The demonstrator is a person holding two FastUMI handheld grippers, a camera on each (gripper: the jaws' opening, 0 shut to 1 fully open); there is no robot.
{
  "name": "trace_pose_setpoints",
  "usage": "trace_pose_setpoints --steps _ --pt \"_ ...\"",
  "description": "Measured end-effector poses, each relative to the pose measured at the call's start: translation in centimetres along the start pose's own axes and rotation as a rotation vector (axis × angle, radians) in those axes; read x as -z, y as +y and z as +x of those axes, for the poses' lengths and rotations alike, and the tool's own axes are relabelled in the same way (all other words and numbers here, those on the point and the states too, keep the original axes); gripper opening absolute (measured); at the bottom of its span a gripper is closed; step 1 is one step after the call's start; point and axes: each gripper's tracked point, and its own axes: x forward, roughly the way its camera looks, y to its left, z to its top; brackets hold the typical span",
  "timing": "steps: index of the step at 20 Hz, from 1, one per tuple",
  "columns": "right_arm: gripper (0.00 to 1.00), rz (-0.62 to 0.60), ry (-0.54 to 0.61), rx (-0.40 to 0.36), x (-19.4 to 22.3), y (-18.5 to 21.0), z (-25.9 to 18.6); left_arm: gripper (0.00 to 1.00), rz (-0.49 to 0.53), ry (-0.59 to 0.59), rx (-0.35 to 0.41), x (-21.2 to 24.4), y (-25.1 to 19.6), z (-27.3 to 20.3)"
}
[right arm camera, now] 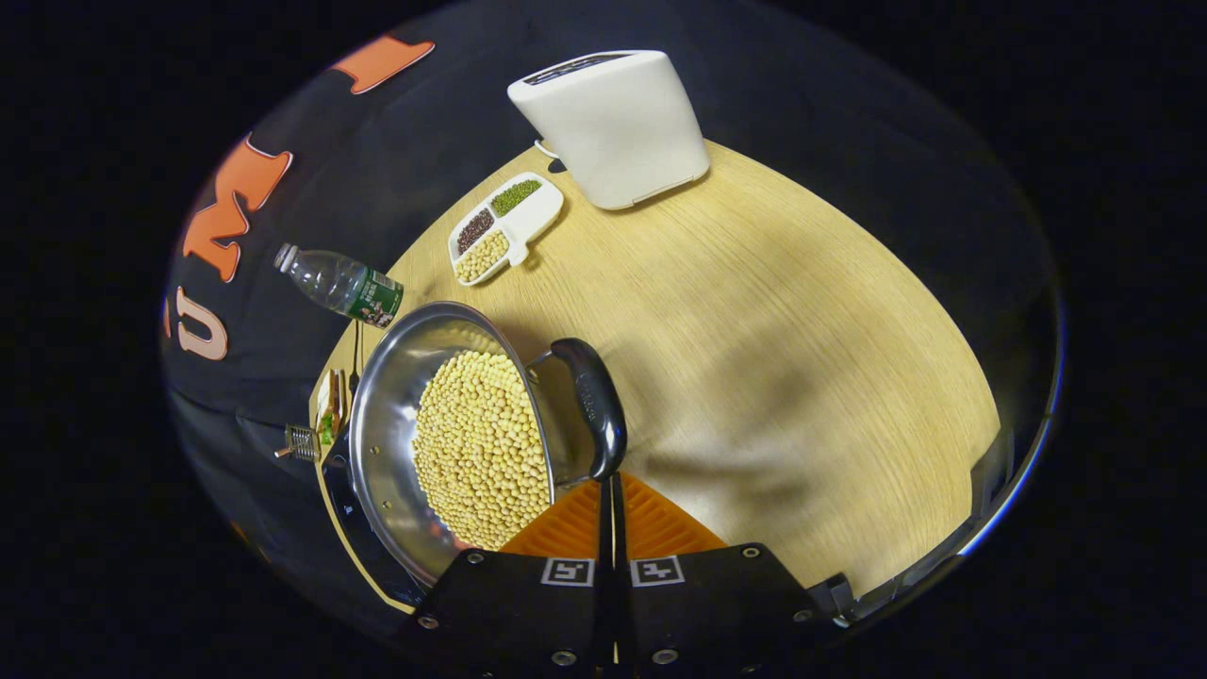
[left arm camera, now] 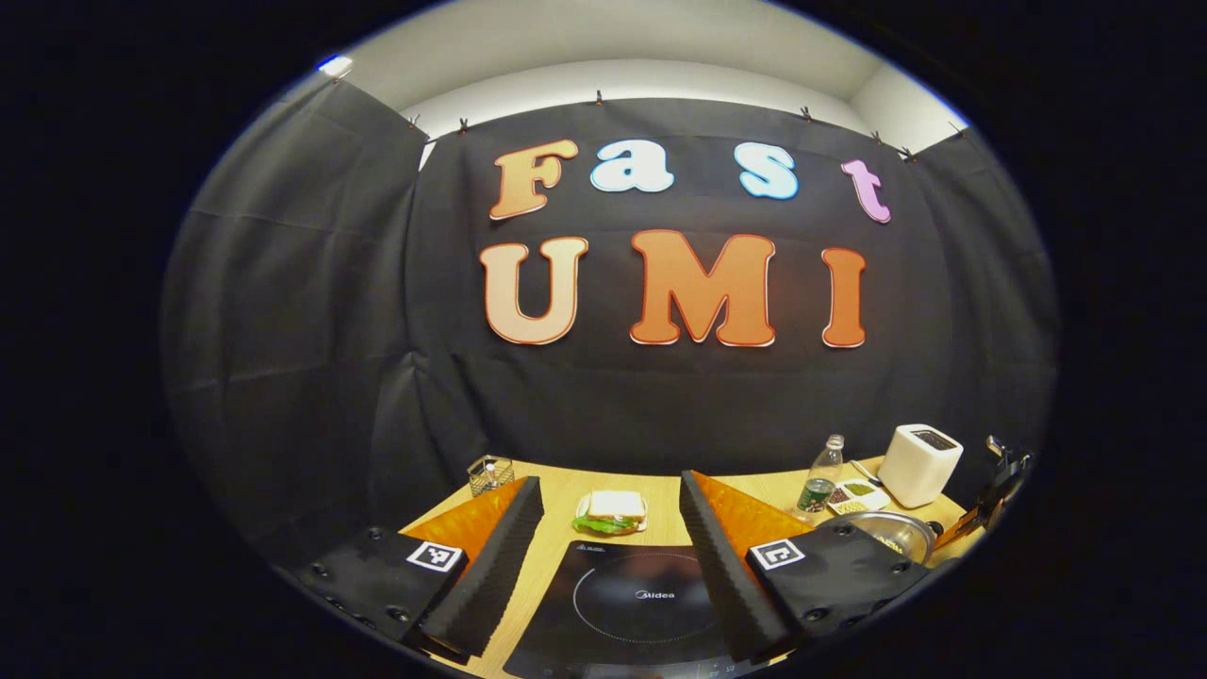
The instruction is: First push the handle of the pot to place it horizontally, then grasp the pot with both hands and set it on the induction cooktop.
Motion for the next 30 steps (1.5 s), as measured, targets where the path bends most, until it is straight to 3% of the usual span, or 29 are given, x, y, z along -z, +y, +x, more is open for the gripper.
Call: trace_pose_setpoints --steps 8,14,20,22,23,24,25,30 --pt "0.00 -0.045 -0.033 0.038 -2.9 0.6 0.8 0.95 0.005 0.206 0.161 6.8 -7.0 2.1" --pt "0.01 -0.061 -0.087 -0.058 -3.6 2.5 -2.4 0.96 -0.004 0.408 0.285 13.2 -12.8 3.1" --pt "0.36 -0.217 -0.214 -0.062 -6.0 4.0 -4.7 0.96 -0.036 0.645 0.370 18.9 -17.6 4.1" --pt "0.52 -0.262 -0.253 -0.044 -6.7 4.4 -4.6 0.96 -0.028 0.682 0.385 20.1 -19.0 4.6" --pt "0.52 -0.287 -0.270 -0.030 -6.9 4.6 -4.5 0.94 -0.022 0.697 0.395 20.7 -19.8 4.8" --pt "0.64 -0.313 -0.285 -0.020 -7.1 4.7 -4.5 0.96 -0.011 0.710 0.401 21.0 -20.2 5.1" --pt "0.69 -0.341 -0.298 -0.009 -7.4 4.9 -4.3 0.96 0.002 0.719 0.399 21.6 -20.7 5.6" --pt "0.80 -0.464 -0.336 0.052 -7.5 4.6 -3.7 0.95 0.019 0.803 0.408 24.6 -22.6 6.3"
